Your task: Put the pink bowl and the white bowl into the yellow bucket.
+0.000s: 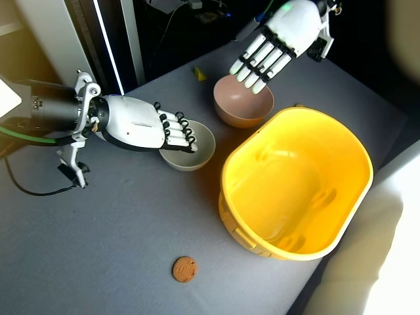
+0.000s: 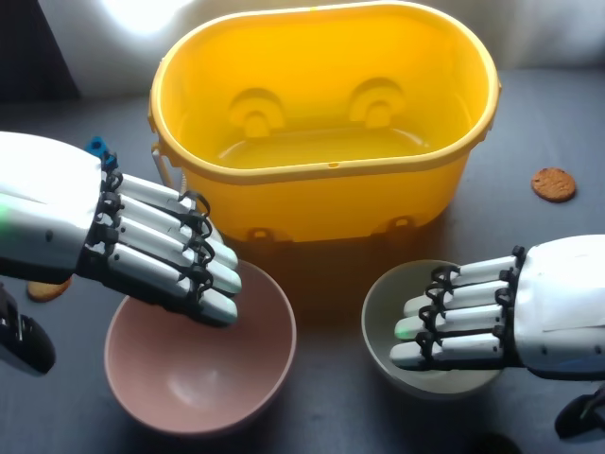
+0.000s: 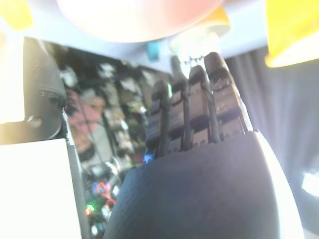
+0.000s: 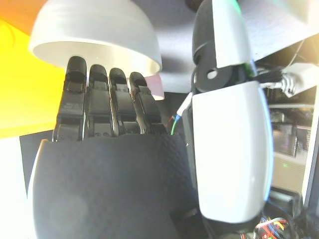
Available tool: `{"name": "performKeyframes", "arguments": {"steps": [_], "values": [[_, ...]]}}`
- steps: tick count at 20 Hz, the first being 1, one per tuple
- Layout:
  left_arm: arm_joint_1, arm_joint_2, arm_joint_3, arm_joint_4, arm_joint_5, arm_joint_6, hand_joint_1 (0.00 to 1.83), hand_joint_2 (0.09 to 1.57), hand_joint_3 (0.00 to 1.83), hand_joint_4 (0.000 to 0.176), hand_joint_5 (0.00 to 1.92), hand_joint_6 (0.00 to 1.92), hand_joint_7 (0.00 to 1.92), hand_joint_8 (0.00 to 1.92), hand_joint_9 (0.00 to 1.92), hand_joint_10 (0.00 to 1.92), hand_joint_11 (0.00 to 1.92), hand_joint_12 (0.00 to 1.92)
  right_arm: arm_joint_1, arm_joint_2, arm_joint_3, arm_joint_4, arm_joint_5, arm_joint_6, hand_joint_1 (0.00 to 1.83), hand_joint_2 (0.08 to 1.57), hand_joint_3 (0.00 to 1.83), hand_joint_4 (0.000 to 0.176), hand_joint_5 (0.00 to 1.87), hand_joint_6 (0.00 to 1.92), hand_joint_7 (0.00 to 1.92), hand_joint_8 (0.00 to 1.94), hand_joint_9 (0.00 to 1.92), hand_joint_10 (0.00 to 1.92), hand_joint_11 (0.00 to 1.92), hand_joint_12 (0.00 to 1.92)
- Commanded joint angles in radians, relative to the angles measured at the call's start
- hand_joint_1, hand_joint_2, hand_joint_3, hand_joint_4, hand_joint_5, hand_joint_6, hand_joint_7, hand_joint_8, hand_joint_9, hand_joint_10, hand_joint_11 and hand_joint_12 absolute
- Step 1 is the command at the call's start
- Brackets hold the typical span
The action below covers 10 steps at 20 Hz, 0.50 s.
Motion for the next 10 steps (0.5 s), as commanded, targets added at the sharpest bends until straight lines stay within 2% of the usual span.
{"name": "performKeyframes", "arguments": {"steps": [1, 2, 7, 10], "values": [[-0.006, 0.015, 0.004, -0.081, -0.05, 0.003, 1.25, 0.92, 0.0, 0.0, 0.2, 0.01, 0.14, 0.01, 0.12, 0.0, 0.0, 0.56, 0.01, 0.004, 0.005, 0.037, 0.054, -0.001, 1.13, 0.97, 0.0, 0.0, 0.02, 0.0, 0.0, 0.0, 0.0, 0.0, 0.0, 0.48], [-0.001, 0.015, 0.004, -0.081, -0.049, 0.008, 1.24, 0.93, 0.0, 0.0, 0.2, 0.0, 0.14, 0.0, 0.12, 0.0, 0.0, 0.52, 0.01, -0.003, 0.01, 0.038, 0.048, 0.0, 1.14, 0.98, 0.01, 0.0, 0.01, 0.0, 0.0, 0.0, 0.0, 0.0, 0.0, 0.46], [0.054, 0.015, -0.007, -0.082, -0.055, 0.073, 1.27, 0.94, 0.0, 0.0, 0.19, 0.01, 0.17, 0.01, 0.17, 0.01, 0.0, 0.69, 0.006, -0.045, 0.045, 0.038, 0.039, 0.0, 1.1, 1.02, 0.01, 0.0, 0.0, 0.0, 0.0, 0.0, 0.0, 0.0, 0.0, 0.49], [0.07, 0.013, -0.007, -0.09, -0.062, 0.096, 1.24, 0.95, 0.0, 0.0, 0.2, 0.0, 0.16, 0.0, 0.17, 0.0, 0.0, 0.69, -0.006, -0.072, 0.065, 0.038, 0.035, 0.0, 1.06, 1.03, 0.01, 0.0, 0.0, 0.0, 0.0, 0.0, 0.0, 0.0, 0.0, 0.5]]}}
